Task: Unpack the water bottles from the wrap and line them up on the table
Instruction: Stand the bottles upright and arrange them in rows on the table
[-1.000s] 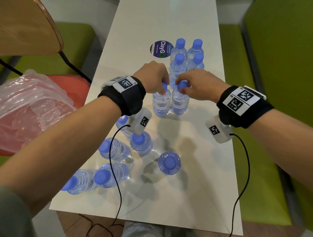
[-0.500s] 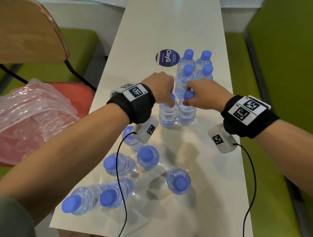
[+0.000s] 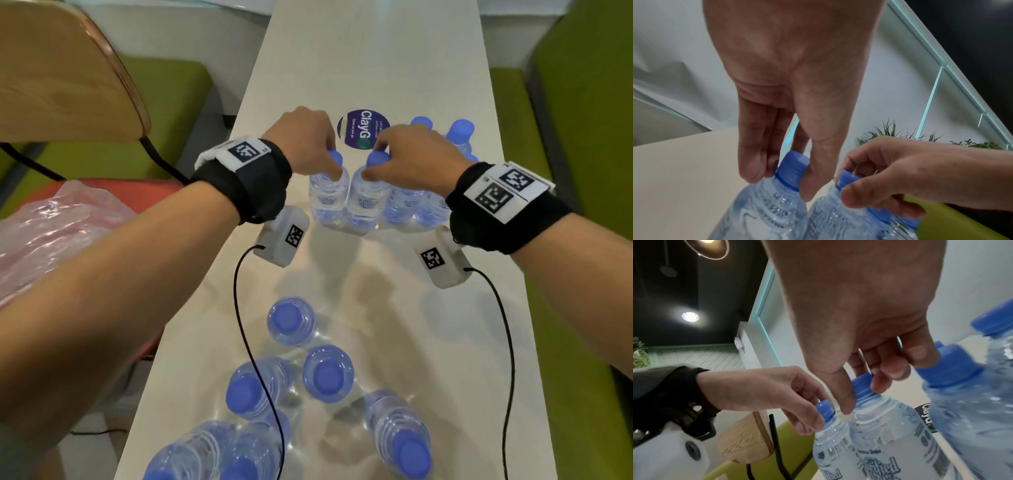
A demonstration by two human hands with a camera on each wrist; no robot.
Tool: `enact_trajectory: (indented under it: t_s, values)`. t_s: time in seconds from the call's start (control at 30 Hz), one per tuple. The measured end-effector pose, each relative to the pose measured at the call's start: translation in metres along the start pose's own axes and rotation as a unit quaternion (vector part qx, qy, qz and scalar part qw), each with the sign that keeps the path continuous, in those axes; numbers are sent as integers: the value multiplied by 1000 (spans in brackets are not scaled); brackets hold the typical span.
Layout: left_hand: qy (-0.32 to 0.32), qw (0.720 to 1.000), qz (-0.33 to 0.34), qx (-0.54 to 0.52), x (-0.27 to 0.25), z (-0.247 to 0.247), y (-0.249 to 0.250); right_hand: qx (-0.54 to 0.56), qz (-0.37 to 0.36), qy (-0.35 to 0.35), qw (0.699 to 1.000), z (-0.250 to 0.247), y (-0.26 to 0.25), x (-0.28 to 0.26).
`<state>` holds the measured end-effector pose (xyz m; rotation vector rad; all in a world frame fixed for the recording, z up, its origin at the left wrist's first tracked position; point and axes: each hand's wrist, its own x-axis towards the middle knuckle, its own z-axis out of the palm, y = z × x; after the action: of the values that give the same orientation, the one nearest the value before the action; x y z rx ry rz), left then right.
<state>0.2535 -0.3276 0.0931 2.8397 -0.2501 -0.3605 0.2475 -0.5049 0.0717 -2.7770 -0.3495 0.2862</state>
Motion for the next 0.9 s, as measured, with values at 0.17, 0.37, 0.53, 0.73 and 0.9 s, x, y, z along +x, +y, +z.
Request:
enact_trajectory:
  t_s: [0.17,0.37,0.53,0.73,0.9]
  values:
    - [11,1000,-15,-13,23,-6,-11,-24,3,17,1000,-5,-3,36]
    - [44,998,-9,-36,49,5,-14,-71,5,24,997,-7,5,61]
    - [70,997,-1,-46,60,10,-11,-82,7,10,997,-3,11,68]
    - [80,996,-3,-50,63,10,-14,-77,-7,17,997,-1,11,69]
    - [75,995,-19,-64,62,10,-17,-73,-11,18,997,0,6,69]
